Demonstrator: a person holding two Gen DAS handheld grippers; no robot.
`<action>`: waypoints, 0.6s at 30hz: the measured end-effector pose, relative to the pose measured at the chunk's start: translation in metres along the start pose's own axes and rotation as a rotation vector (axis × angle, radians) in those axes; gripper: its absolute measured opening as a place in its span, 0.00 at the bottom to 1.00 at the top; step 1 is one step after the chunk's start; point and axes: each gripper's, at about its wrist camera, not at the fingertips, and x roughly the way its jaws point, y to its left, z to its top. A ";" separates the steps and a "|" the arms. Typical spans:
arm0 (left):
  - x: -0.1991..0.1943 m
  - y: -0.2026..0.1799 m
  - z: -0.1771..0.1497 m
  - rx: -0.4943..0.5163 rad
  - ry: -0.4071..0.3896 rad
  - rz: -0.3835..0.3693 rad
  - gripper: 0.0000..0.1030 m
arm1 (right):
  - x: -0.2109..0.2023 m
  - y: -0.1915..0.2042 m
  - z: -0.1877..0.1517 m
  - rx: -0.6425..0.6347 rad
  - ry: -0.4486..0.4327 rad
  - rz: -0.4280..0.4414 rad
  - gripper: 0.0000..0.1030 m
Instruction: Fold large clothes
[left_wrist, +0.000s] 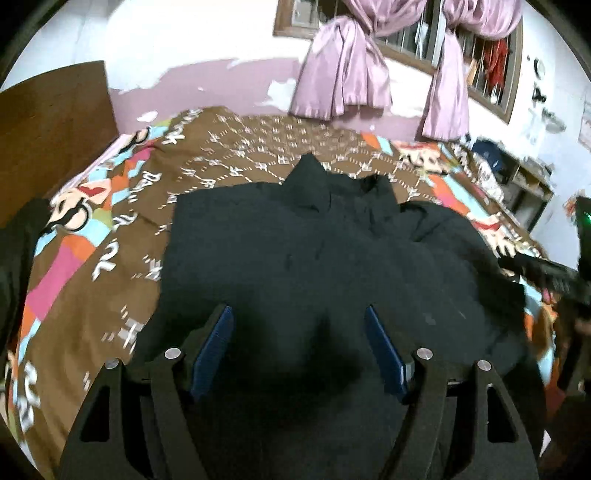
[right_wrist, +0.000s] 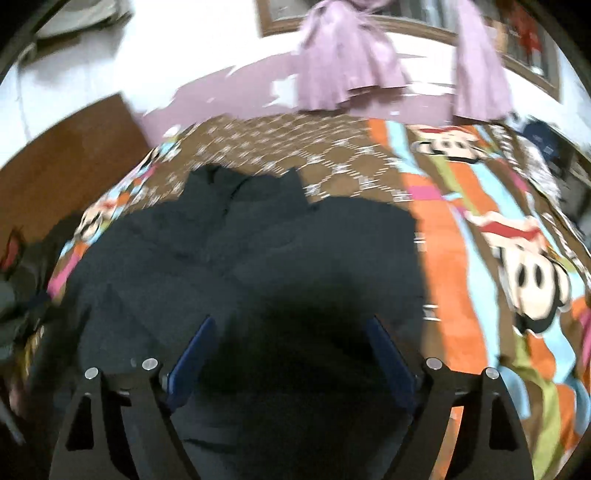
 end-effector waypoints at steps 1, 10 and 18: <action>0.011 0.000 0.001 0.008 0.018 -0.005 0.66 | 0.007 0.007 -0.003 -0.039 0.012 0.002 0.81; 0.071 -0.001 -0.042 0.166 0.106 -0.001 0.67 | 0.058 0.014 -0.051 -0.227 0.017 -0.005 1.00; 0.090 -0.008 -0.052 0.233 0.094 0.051 0.67 | 0.067 0.019 -0.061 -0.264 -0.014 -0.043 1.00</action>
